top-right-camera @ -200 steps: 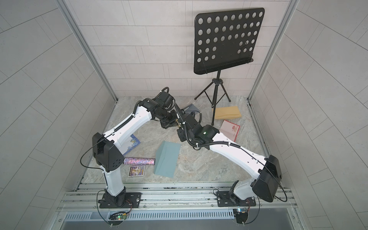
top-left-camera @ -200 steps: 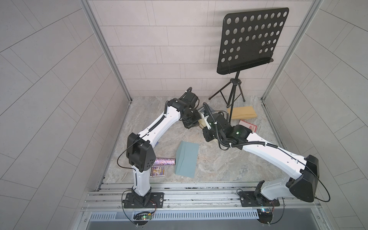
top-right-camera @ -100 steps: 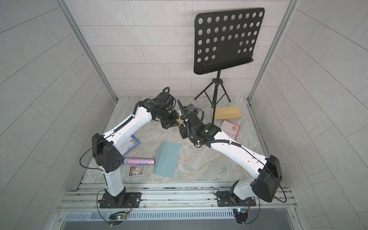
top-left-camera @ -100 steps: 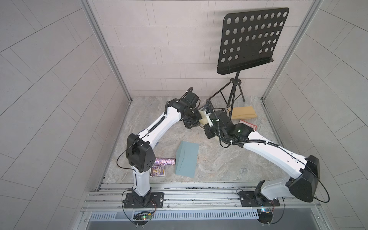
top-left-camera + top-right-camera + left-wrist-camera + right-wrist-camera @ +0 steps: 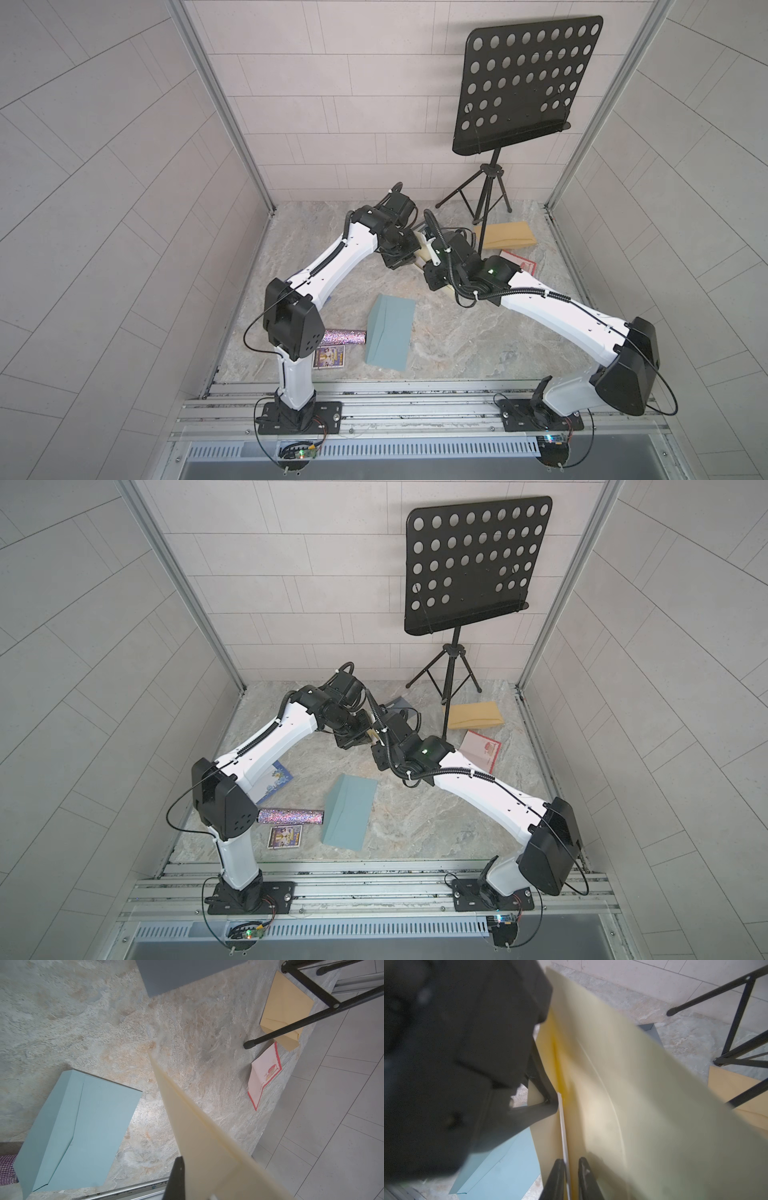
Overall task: Take the letter paper out of the envelope
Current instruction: Take out the letter paper from the envelope, then place the envelope at the center of the board.
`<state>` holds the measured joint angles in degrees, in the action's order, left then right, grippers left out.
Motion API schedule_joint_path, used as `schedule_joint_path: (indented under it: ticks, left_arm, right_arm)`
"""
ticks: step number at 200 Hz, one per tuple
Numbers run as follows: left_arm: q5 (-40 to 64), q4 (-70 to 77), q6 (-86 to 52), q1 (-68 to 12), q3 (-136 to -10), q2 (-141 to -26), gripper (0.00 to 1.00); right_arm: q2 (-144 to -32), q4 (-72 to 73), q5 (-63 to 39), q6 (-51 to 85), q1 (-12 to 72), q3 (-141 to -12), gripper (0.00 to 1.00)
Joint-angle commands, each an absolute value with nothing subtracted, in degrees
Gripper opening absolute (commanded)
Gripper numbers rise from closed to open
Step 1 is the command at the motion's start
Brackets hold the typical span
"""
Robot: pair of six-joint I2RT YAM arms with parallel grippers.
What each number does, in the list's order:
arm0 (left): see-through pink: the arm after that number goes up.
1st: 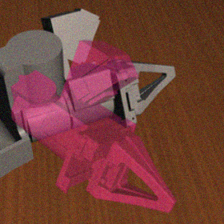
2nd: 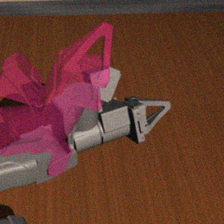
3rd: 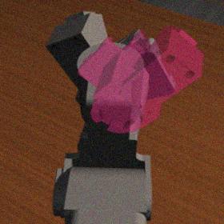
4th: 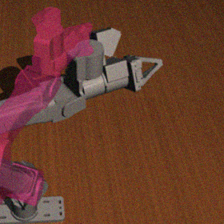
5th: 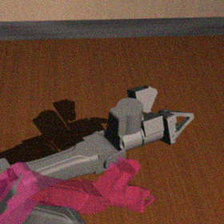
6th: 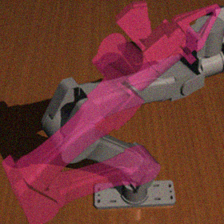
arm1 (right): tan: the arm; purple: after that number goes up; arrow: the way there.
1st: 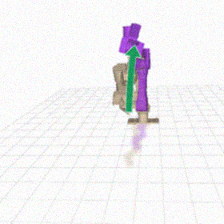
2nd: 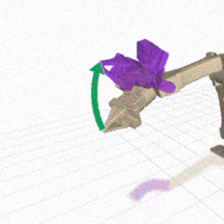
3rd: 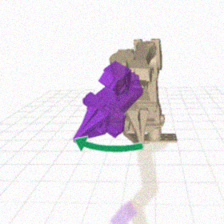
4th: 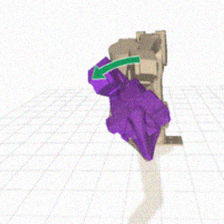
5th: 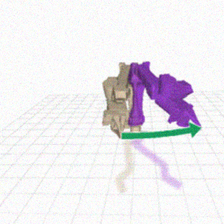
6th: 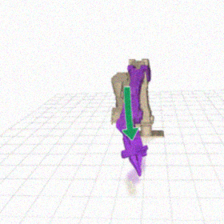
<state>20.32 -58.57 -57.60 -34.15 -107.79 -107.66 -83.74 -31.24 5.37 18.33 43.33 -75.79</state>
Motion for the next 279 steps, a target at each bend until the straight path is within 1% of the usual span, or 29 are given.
schedule_joint_path:
  ticks: [1, 9, 50, 92, 141, 173, 202, 218, 247, 279]
  left_arm:
    - [24.61, -59.79, -57.48, -34.76, -110.16, -104.57, 0.00]
    - [24.50, -59.78, -57.50, -34.72, -110.13, -104.67, 0.00]
    - [23.94, -60.10, -56.58, -34.72, -110.14, -106.13, 0.00]
    - [23.21, -60.73, -54.55, -34.74, -111.87, -110.21, 0.00]
    - [22.88, -60.48, -53.66, -35.64, -113.25, -113.92, 0.00]
    - [21.65, -61.10, -52.37, -35.87, -113.63, -116.08, 0.00]
    - [19.44, -64.19, -50.11, -36.07, -115.76, -118.30, 0.00]
    - [18.67, -65.64, -49.00, -36.51, -117.14, -119.78, 0.00]
    - [15.68, -69.14, -46.50, -39.01, -121.73, -123.27, 0.00]
    - [8.15, -73.14, -43.11, -43.30, -127.52, -127.65, 0.00]
  right_arm:
    - [-84.38, -33.74, 5.52, 17.94, 42.72, -76.10, 0.06]
    - [-84.09, -33.83, 5.23, 17.93, 42.71, -76.32, 0.00]
    - [-81.16, -34.50, 2.26, 18.67, 42.60, -78.18, 0.00]
    - [-78.54, -37.63, -1.86, 22.13, 40.40, -80.22, 0.00]
    - [-75.09, -37.98, -3.84, 24.69, 38.02, -80.35, 0.00]
    - [-72.34, -38.85, -3.31, 25.90, 36.64, -80.86, 0.00]
    - [-67.66, -40.60, -0.58, 27.37, 33.59, -79.20, 0.00]
    - [-64.81, -41.49, -0.28, 28.06, 30.54, -77.95, 0.00]
    - [-61.60, -41.93, -2.39, 30.76, 24.41, -76.00, 0.00]
    - [-59.20, -39.29, -5.89, 37.12, 20.48, -71.45, 0.00]
